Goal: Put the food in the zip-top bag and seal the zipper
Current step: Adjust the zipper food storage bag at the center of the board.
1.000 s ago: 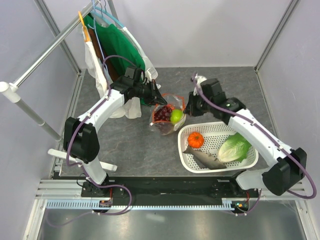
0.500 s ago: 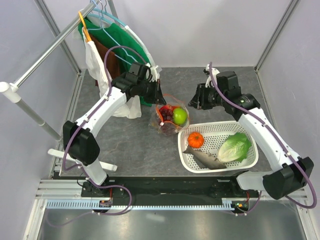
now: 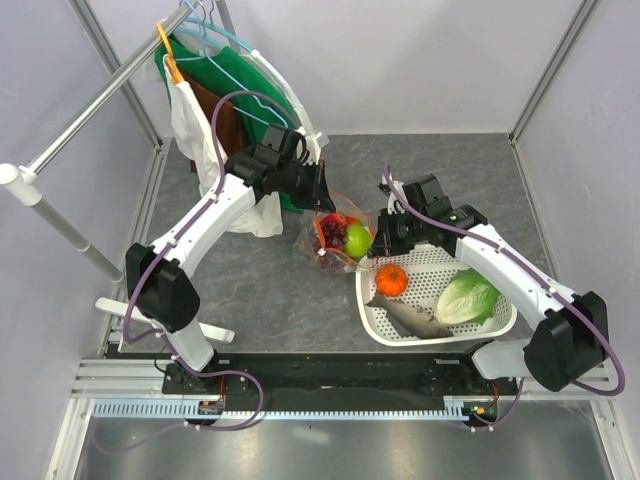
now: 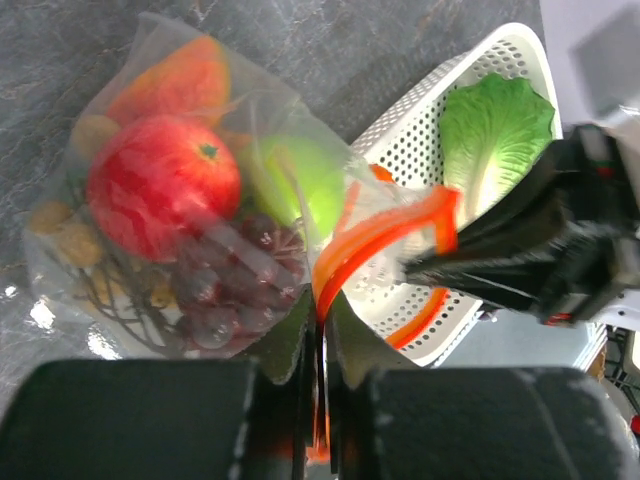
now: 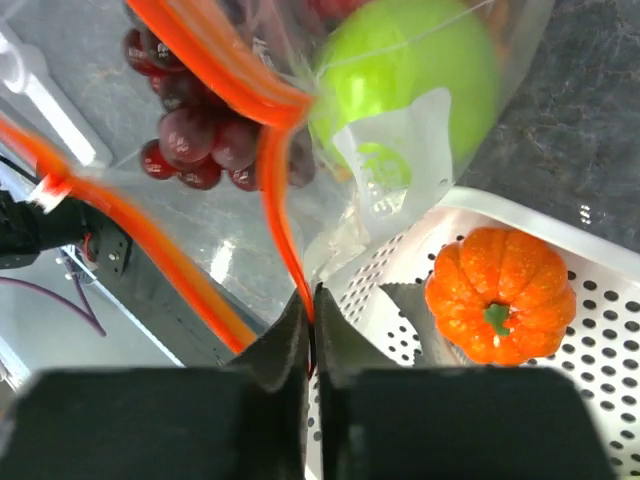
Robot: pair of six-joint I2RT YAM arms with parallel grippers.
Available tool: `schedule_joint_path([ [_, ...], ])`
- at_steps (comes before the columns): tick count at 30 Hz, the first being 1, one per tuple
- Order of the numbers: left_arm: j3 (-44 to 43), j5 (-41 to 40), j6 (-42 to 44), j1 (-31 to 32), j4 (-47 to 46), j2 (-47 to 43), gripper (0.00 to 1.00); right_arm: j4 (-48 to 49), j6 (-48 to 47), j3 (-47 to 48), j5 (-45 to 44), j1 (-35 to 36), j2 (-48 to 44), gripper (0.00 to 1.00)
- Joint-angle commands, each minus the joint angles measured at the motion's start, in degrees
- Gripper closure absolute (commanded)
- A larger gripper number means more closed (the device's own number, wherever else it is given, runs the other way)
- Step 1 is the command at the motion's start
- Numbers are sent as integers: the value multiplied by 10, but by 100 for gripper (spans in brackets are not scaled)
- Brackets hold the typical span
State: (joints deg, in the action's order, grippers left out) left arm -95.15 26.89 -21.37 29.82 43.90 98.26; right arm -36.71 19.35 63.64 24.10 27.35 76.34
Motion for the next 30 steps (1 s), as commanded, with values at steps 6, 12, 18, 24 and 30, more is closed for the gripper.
schedule_joint_path([
  [6, -24, -52, 96, 7, 10, -29, 60, -1, -5, 51, -10, -17, -10, 100],
  [12, -16, -140, 178, 32, 43, -54, 54, -6, -3, 67, -2, -21, -14, 100],
  [18, -36, -202, 213, 66, 68, -69, 95, -11, 6, 103, 19, -27, -6, 100],
  [24, -138, -196, 229, 67, 145, -56, 98, -50, -11, 200, 30, -38, 19, 100],
  [30, -148, -172, 207, 64, 177, -36, 98, -81, -92, 184, 42, -41, 68, 100],
])
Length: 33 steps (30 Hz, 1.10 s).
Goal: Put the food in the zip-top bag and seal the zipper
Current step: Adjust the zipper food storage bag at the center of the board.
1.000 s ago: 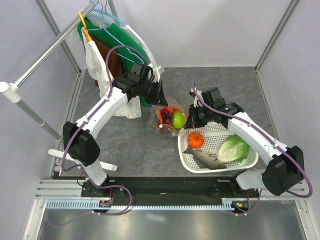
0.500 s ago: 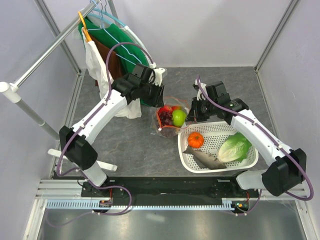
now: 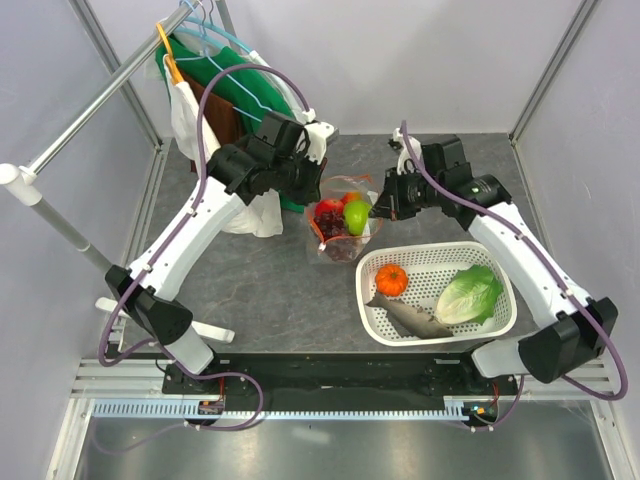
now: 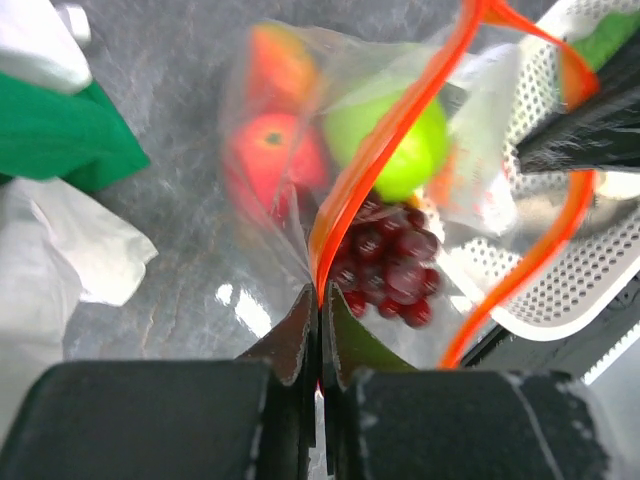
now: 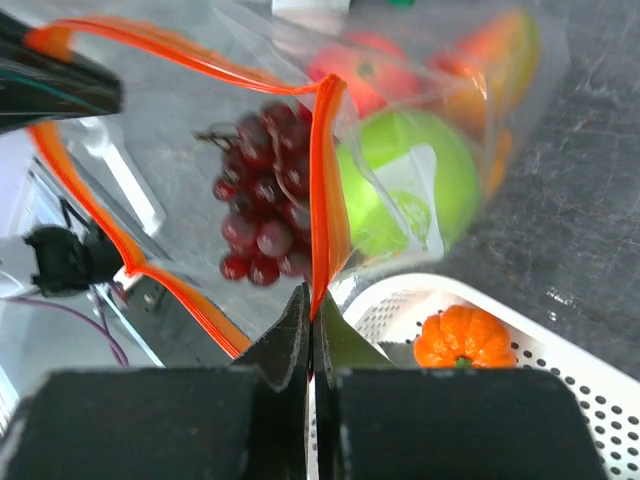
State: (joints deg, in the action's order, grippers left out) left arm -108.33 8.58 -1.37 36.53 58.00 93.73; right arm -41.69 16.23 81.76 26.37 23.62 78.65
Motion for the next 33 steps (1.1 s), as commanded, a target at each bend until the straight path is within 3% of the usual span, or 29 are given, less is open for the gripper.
schedule_joint_path([
  [1, -15, 26, -6, -5, 40, 13, 98, -31, -67, 5, 22, -8, 65, 100],
  [7, -17, 66, -22, -14, 47, 24, 98, -47, -126, 62, 73, -39, 128, 100],
  [10, -12, 60, -28, -16, 46, 30, 98, -48, -141, 73, 70, -47, 125, 78],
  [13, -2, 83, -40, -31, 44, 44, 98, -43, -153, 48, 73, -62, 88, 41],
  [14, -1, 88, -43, -34, 41, 50, 98, -42, -155, 35, 69, -66, 74, 23],
  [17, -5, 97, -46, -42, 38, 56, 98, -43, -190, -29, 69, -86, 6, 10],
  [25, -6, 115, -53, -48, 28, 63, 98, -88, -428, -193, 50, -82, -154, 2],
  [33, -9, 115, -55, -48, 26, 65, 98, 6, -476, -293, -60, 45, -154, 6],
])
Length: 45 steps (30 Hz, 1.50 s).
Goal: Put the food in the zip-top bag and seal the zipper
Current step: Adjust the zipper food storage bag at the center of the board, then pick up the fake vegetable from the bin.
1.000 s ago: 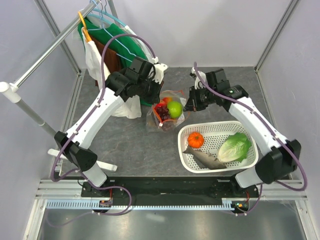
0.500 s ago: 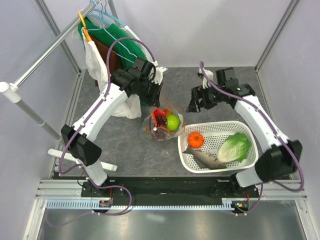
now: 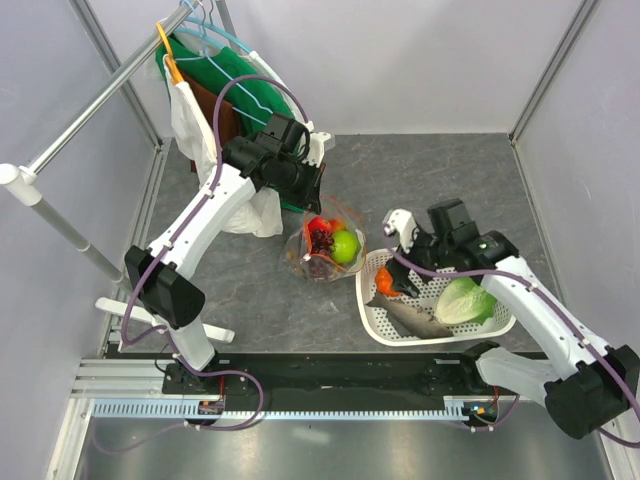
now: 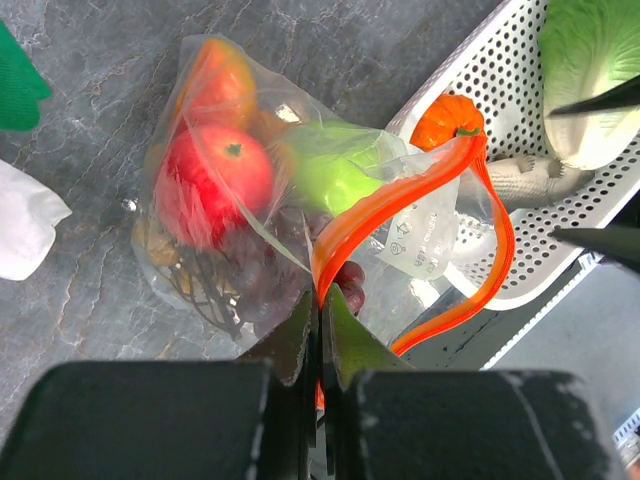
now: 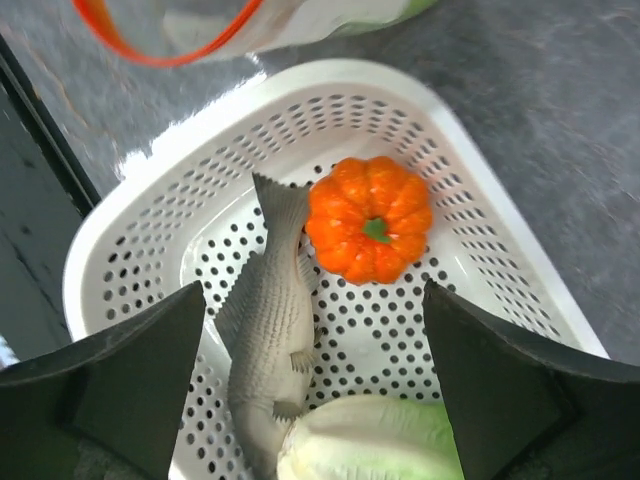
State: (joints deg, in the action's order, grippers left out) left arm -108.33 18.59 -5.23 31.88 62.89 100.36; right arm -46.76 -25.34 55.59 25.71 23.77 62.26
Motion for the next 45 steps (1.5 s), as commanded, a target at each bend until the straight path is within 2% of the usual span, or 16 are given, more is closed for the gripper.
schedule_joint_path([
  [1, -8, 15, -16, -1, -23, -1, 98, 63, -66, -42, -55, 51, 16, 7],
  [3, -9, 14, -15, -1, -23, -2, 98, 66, -85, -55, -56, 57, 37, 7],
  [6, -9, 15, -15, -2, -24, -1, 98, 100, -100, -79, -67, 59, 52, 2],
  [16, -12, 18, -14, -3, -28, 0, 98, 183, -110, -102, -113, 84, 128, 2],
  [24, -6, 21, -11, -6, -28, -2, 98, 197, -109, -123, -139, 94, 160, 3],
  [27, -3, 21, -10, -7, -28, -1, 98, 204, -108, -130, -141, 94, 154, 9],
  [31, 0, 21, -10, -9, -28, 0, 98, 193, -102, -128, -157, 93, 141, 29],
  [37, 4, 21, -9, -10, -30, -2, 98, 104, -78, -88, -151, 88, 41, 43],
  [43, 5, 35, -14, -10, -33, -1, 98, 32, -21, 39, -109, 84, -15, 46],
  [45, 4, 40, -14, -10, -34, 0, 98, 26, -3, 94, -50, 84, -8, 48],
])
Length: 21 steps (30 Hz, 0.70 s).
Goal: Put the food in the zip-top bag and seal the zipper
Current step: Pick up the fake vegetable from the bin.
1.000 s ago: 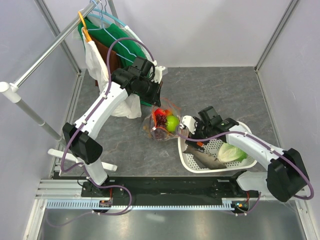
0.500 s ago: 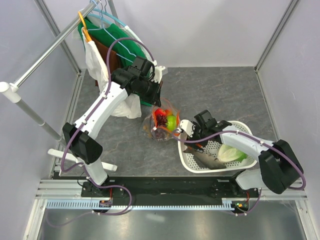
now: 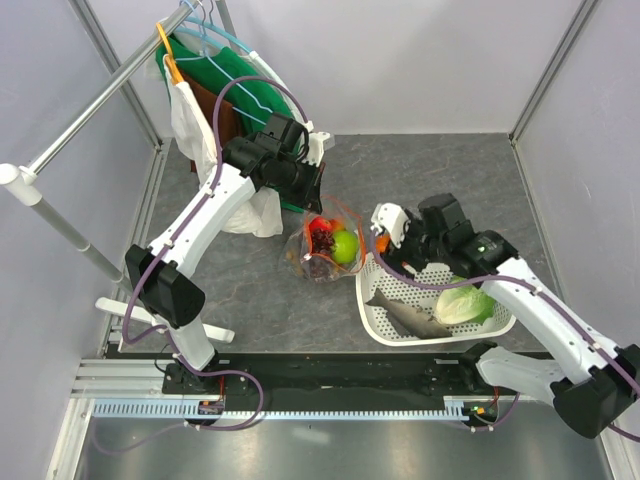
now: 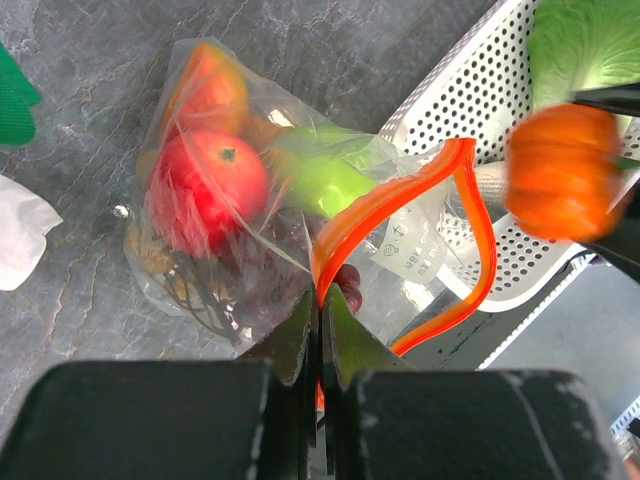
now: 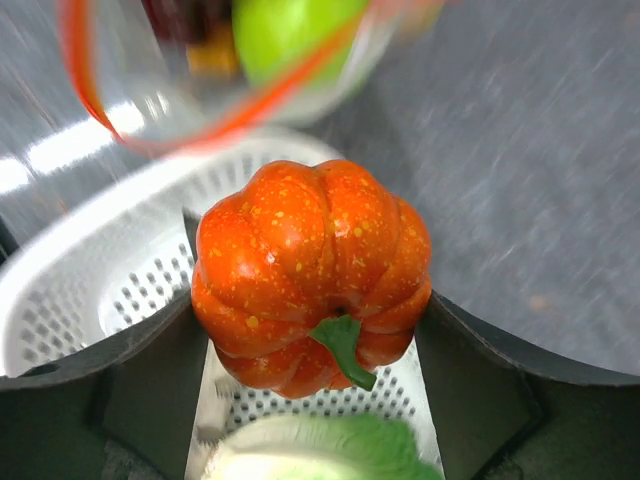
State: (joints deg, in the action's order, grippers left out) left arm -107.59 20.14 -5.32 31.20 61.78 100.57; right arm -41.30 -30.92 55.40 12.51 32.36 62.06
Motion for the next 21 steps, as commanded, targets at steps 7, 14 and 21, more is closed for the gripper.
schedule_joint_path([
  [7, -10, 35, -21, -4, -25, 1, 98, 8, 90, 194, 166, 11, 86, 51],
  [14, -10, 69, -29, -11, -25, 3, 98, 46, 82, 237, 126, 82, 170, 53],
  [21, -4, 103, -36, -24, -25, 3, 98, 147, 48, 178, -26, 83, 192, 50],
])
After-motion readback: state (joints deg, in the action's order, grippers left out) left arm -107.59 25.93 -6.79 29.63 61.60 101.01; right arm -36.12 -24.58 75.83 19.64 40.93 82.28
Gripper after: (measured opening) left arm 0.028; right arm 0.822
